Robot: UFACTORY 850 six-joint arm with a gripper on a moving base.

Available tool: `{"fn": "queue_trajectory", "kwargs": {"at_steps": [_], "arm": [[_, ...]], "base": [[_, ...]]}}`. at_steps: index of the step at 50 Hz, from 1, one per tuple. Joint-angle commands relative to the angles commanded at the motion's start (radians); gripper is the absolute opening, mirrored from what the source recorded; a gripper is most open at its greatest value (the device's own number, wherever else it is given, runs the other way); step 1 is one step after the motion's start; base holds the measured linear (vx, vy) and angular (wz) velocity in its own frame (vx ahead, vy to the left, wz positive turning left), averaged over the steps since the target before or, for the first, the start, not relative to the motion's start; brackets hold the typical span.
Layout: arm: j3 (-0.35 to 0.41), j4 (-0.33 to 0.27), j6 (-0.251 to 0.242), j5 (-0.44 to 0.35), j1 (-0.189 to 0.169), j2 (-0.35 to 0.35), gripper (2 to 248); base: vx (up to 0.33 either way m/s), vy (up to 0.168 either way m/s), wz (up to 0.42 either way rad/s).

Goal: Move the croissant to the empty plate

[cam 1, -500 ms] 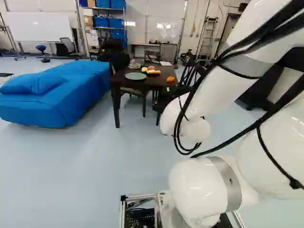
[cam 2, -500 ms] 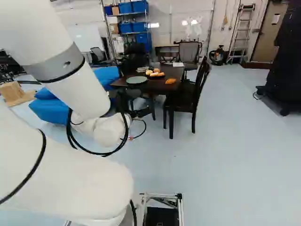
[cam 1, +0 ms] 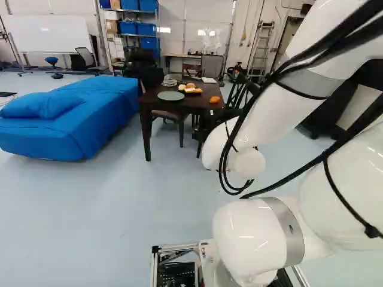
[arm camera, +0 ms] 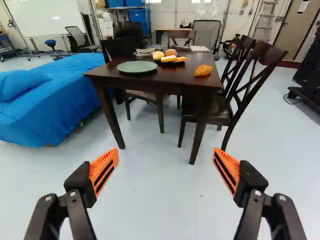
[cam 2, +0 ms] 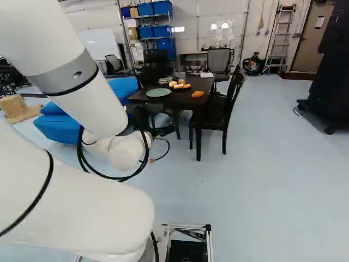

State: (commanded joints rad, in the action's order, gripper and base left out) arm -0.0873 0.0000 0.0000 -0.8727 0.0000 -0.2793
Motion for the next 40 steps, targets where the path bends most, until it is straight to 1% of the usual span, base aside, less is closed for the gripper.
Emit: {"fn": "queue_trajectory", "kwargs": {"at_steps": [40], "arm": [[0.000,0.000,0.000,0.000,0.000,0.000,247]], "base": [[0.000,0.000,0.000]]}}
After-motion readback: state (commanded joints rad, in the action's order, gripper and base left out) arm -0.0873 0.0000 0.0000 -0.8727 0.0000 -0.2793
